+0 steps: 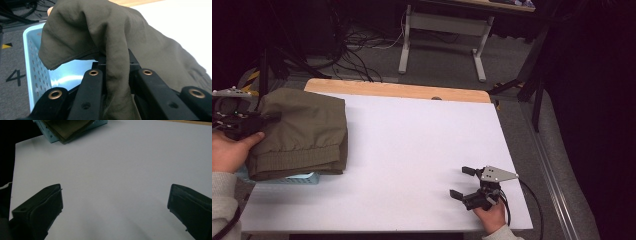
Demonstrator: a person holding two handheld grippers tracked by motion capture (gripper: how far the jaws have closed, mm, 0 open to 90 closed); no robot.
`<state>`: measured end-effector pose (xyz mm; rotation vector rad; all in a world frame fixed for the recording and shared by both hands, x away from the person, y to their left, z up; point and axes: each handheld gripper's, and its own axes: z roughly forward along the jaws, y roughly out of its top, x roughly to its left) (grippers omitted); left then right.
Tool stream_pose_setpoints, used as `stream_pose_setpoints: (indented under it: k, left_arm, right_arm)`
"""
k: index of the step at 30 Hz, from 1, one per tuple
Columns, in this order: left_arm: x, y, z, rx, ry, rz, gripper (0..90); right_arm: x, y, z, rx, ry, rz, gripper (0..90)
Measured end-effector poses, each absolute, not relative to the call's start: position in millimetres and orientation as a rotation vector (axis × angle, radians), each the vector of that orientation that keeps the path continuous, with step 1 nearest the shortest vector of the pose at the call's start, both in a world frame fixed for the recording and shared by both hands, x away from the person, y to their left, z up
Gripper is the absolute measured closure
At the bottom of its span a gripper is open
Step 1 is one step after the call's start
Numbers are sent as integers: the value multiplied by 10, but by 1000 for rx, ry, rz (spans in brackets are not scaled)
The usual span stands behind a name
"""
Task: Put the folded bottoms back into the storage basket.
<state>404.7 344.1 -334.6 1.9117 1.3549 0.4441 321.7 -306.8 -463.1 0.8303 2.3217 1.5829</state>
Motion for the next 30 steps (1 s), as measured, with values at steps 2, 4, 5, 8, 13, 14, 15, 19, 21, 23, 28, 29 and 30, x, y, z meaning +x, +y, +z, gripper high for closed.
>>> stream_pose_setpoints:
  k: [2, 4, 5, 8, 13, 14, 15, 19, 21, 23, 28, 29, 30]
  left_arm:
    - [4064, 3444, -3365, 1922, 1365, 450, 808]
    - [4093, 3445, -3393, 1961, 1372, 472, 807]
    - [4101, 3445, -3401, 1979, 1369, 486, 808]
    - [4116, 3441, -3427, 2041, 1352, 512, 808]
    - [4126, 3435, -3428, 2082, 1338, 540, 808]
    - [4130, 3428, -3425, 2097, 1328, 555, 808]
    - [4134, 3418, -3424, 2108, 1327, 566, 808]
    - [4165, 3411, -3442, 2141, 1326, 583, 808]
    - [4183, 3420, -3455, 2139, 1335, 581, 808]
    - [4202, 3431, -3471, 2144, 1338, 579, 808]
    - [4220, 3456, -3516, 2146, 1335, 573, 808]
    - [4222, 3462, -3525, 2145, 1337, 574, 807]
    - [4224, 3468, -3533, 2144, 1337, 575, 808]
  right_arm:
    - [3218, -3069, -4632, 832, 2322, 1584, 3]
    - [3218, -3069, -4632, 832, 2322, 1584, 3]
    - [3218, -3069, -4632, 833, 2322, 1584, 3]
    - [3220, -3068, -4633, 835, 2322, 1583, 3]
    - [3221, -3076, -4633, 838, 2317, 1587, 3]
    - [3220, -3075, -4634, 838, 2317, 1585, 3]
    - [3219, -3075, -4634, 837, 2317, 1585, 3]
    - [3218, -3078, -4634, 840, 2315, 1584, 3]
    - [3216, -3082, -4634, 840, 2311, 1584, 4]
    - [3215, -3085, -4633, 843, 2309, 1585, 3]
    - [3223, -3091, -4630, 845, 2305, 1586, 3]
    - [3228, -3093, -4630, 847, 2301, 1593, 3]
    - [3231, -3095, -4630, 849, 2300, 1593, 3]
